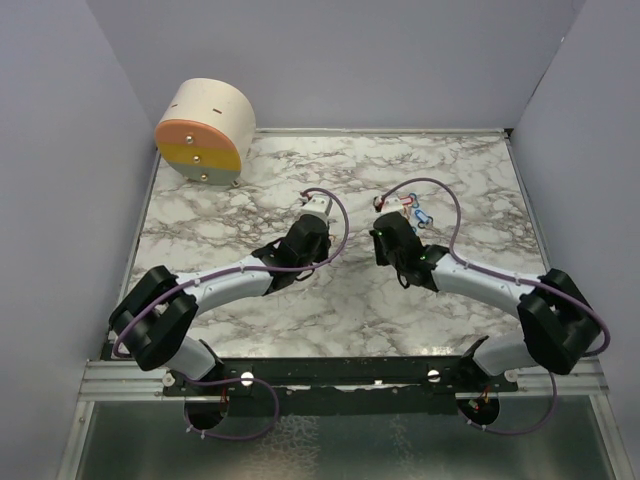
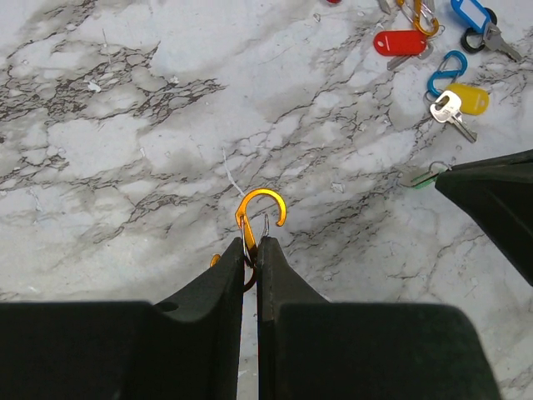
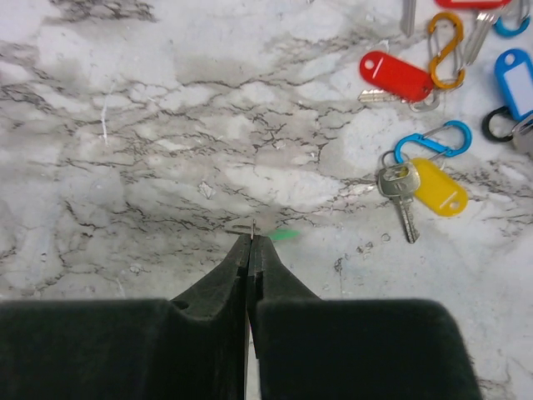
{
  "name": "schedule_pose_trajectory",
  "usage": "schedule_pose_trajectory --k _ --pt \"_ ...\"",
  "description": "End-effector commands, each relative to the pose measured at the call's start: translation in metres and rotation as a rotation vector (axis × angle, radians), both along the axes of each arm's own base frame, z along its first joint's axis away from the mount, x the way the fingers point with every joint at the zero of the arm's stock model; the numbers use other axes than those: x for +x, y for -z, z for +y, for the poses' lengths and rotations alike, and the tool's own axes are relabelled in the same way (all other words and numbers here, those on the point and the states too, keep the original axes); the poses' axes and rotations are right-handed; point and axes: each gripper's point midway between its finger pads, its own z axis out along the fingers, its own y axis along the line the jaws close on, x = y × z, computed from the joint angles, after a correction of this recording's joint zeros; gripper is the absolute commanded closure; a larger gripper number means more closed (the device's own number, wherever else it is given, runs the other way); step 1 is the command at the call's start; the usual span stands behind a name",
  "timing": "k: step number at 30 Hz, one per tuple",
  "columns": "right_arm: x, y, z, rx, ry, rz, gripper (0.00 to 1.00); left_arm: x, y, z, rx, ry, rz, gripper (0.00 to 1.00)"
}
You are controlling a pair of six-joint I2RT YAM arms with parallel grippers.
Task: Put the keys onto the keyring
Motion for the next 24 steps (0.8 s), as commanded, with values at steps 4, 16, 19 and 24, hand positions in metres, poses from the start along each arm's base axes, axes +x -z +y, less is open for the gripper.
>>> schedule_pose_trajectory --k 4,16,19,24 --pt "-0.001 -0.046 0.011 0.088 -0.127 -0.167 0.99 -0.006 -0.023 -0.011 -0.073 0.057 -0.015 1.00" --pt "-0.030 -0.065 0.049 0.182 -0.489 -0.269 0.99 -0.018 -0.036 -0.032 -0.108 0.127 -0.020 1.00" --pt "-0.040 -0.068 0.057 0.213 -0.578 -0.306 0.99 -0.018 -0.036 -0.033 -0.109 0.132 -0.021 1.00" --pt "-0.049 -0.072 0.063 0.234 -0.643 -0.338 0.99 -0.020 -0.037 -0.035 -0.112 0.140 -0.023 1.00"
